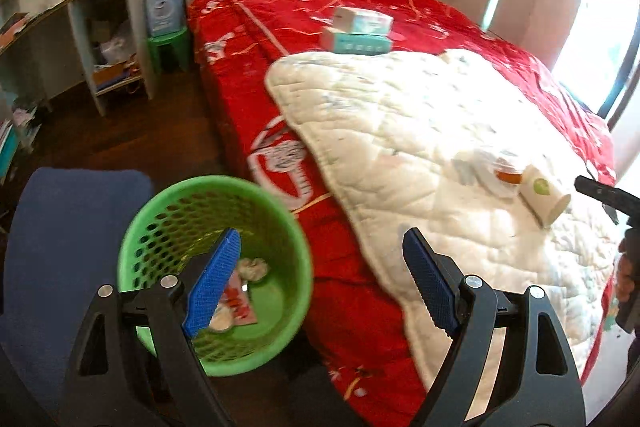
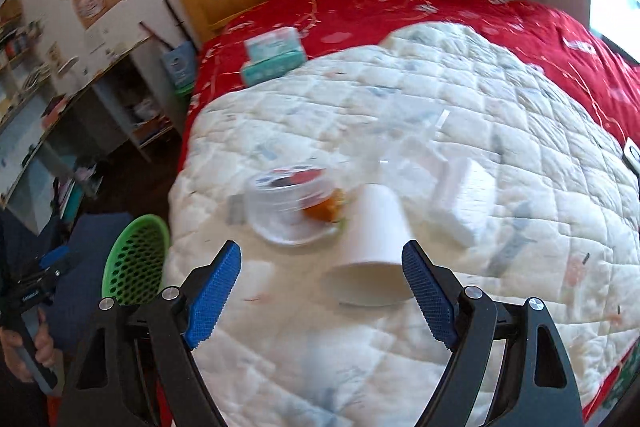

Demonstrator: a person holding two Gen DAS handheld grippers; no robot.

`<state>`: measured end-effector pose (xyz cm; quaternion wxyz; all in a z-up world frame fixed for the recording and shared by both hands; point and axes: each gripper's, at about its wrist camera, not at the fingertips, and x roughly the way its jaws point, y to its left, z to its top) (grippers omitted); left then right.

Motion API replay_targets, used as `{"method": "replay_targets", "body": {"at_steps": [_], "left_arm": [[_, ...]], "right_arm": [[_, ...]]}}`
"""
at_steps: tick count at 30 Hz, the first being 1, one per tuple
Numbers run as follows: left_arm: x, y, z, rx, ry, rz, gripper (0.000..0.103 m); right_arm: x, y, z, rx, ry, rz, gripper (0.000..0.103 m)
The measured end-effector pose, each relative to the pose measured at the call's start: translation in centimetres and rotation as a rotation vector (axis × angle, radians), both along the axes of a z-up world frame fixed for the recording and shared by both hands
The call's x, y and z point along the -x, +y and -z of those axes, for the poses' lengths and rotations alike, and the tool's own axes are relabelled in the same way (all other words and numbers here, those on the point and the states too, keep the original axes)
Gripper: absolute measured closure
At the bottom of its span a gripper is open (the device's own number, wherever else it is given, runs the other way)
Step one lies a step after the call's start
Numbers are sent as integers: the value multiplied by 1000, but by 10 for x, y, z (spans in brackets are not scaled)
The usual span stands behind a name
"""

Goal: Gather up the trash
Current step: 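Move both tools back to the remaining trash on the pad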

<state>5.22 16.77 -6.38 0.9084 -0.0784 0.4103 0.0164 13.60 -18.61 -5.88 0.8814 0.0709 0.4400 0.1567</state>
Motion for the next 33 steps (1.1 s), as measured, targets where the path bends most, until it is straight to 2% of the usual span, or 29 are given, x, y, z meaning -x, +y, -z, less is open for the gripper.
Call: {"method": "replay_targets", "body": {"at_steps": [5,17,20,24,29,33], "left_arm": [[-22,-24,-6,11,-10,62,21],[-72,-72,-15,75,4,212,20],[-86,-86,-16,92,5,250,18],[-102,-103,-13,124,21,300,16],[-126,-128,-4,150,68,356,14],[-141,-154,1,120,70,434,14]], "right_arm": [[-16,-13,14,-18,51,11,23],[-50,-13,47,-72,163,-5,24],[-54,-11,52,-56,175,-18,27],[-54,-13,58,-57,185,-29,37],[-48,-18,55,-46,169,-42,38],[-42,-25,53,-45,163,-51,38]]}}
